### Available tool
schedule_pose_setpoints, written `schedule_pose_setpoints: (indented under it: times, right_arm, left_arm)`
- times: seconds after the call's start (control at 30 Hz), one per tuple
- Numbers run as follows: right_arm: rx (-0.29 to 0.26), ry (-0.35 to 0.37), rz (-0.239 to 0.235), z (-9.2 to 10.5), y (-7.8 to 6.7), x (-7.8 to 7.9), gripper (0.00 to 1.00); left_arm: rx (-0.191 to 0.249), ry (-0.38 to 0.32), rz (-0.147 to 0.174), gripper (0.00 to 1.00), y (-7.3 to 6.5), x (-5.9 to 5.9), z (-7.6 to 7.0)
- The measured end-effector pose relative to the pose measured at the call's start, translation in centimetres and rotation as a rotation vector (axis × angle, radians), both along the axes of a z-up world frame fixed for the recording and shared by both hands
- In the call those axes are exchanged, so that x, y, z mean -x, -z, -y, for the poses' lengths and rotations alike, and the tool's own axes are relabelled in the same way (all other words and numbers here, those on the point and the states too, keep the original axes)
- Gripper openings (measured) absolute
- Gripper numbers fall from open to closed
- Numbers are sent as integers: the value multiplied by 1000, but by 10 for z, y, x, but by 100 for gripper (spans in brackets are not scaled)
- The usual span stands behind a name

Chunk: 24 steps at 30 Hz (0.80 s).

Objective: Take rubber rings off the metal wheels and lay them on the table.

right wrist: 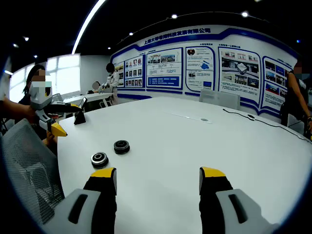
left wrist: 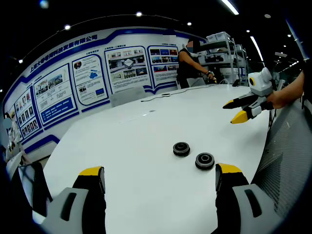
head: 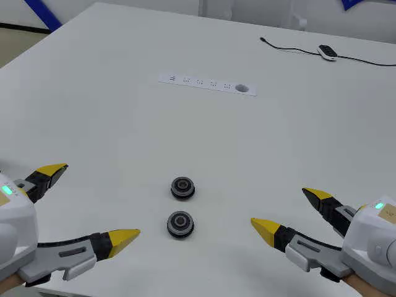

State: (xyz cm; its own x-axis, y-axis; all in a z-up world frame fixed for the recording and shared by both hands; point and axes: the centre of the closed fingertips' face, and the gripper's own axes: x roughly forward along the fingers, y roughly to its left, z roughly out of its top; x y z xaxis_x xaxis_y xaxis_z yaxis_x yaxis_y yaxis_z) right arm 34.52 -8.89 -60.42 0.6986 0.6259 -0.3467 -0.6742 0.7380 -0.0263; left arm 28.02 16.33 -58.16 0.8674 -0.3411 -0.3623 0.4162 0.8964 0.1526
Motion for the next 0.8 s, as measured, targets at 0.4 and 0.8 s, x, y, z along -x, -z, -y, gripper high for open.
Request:
schedule_pose_setpoints:
  times: [0.4,0.8]
  right_arm:
    - [8,-5,-6,-1,2,2,69]
    - [6,-9,-18,-2,5,3,68]
  left_arm:
    - [-5,16,20,96,-5,-9,5]
    - [1,-2,25,94,-3,-11,3]
